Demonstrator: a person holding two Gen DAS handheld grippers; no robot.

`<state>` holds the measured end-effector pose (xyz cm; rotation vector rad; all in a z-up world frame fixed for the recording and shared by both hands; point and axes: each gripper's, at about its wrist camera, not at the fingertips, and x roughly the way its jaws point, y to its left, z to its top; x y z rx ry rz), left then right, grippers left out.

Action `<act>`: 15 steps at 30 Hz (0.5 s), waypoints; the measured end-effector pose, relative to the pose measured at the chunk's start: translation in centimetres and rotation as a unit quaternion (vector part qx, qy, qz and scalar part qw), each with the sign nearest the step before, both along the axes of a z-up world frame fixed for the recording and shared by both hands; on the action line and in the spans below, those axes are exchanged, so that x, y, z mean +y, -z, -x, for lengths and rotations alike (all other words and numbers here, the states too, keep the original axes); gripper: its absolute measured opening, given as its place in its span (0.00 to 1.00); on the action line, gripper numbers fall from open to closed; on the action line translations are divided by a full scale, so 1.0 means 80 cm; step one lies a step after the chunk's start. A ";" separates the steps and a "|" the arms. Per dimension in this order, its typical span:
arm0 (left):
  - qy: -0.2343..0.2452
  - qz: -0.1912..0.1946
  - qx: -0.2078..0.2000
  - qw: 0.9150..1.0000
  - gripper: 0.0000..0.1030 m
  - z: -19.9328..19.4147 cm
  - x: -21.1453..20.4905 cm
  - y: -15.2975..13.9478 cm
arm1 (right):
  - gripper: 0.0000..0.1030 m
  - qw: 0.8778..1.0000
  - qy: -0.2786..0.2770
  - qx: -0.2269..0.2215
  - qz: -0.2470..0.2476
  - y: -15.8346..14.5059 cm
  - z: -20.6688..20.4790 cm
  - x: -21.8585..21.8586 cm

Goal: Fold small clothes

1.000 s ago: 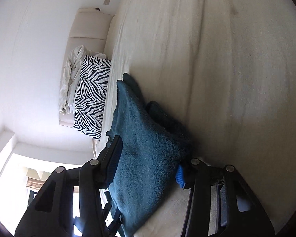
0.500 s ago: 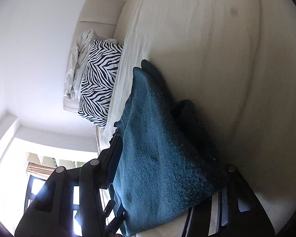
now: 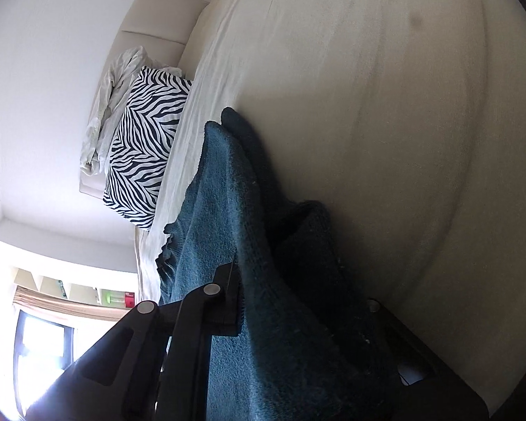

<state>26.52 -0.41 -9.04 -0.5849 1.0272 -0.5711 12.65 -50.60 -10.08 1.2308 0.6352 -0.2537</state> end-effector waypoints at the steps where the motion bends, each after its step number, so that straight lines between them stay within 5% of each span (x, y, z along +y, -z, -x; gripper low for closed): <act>1: -0.002 0.010 0.009 1.000 0.37 -0.003 0.006 0.003 | 0.09 1.000 0.000 0.003 0.010 -0.005 -0.001 0.003; 3: -0.005 0.037 0.029 0.999 0.25 -0.008 0.020 0.011 | 0.09 0.999 -0.004 0.009 0.033 -0.019 -0.004 0.011; 5: -0.002 0.066 0.044 0.997 0.23 -0.012 0.032 0.016 | 0.09 0.997 -0.021 0.010 0.076 -0.046 -0.015 0.031; 7: -0.002 0.075 0.047 0.996 0.25 -0.011 0.041 0.012 | 0.09 0.988 -0.058 0.006 0.143 -0.086 -0.034 0.070; 8: -0.003 0.075 0.042 0.996 0.35 -0.010 0.046 0.007 | 0.09 0.980 -0.081 0.000 0.183 -0.107 -0.046 0.098; 10: -0.005 0.086 0.027 0.996 0.50 -0.010 0.060 -0.002 | 0.09 0.946 -0.158 -0.023 0.282 -0.151 -0.067 0.182; 11: -0.008 0.097 0.027 0.995 0.55 -0.011 0.068 -0.003 | 0.09 0.918 -0.217 -0.034 0.332 -0.163 -0.078 0.236; 13: -0.017 0.127 0.036 0.991 0.57 -0.014 0.083 -0.002 | 0.09 0.863 -0.311 -0.040 0.395 -0.159 -0.092 0.331; 15: -0.022 0.151 0.042 0.987 0.57 -0.014 0.096 -0.002 | 0.09 0.835 -0.356 -0.028 0.419 -0.136 -0.102 0.390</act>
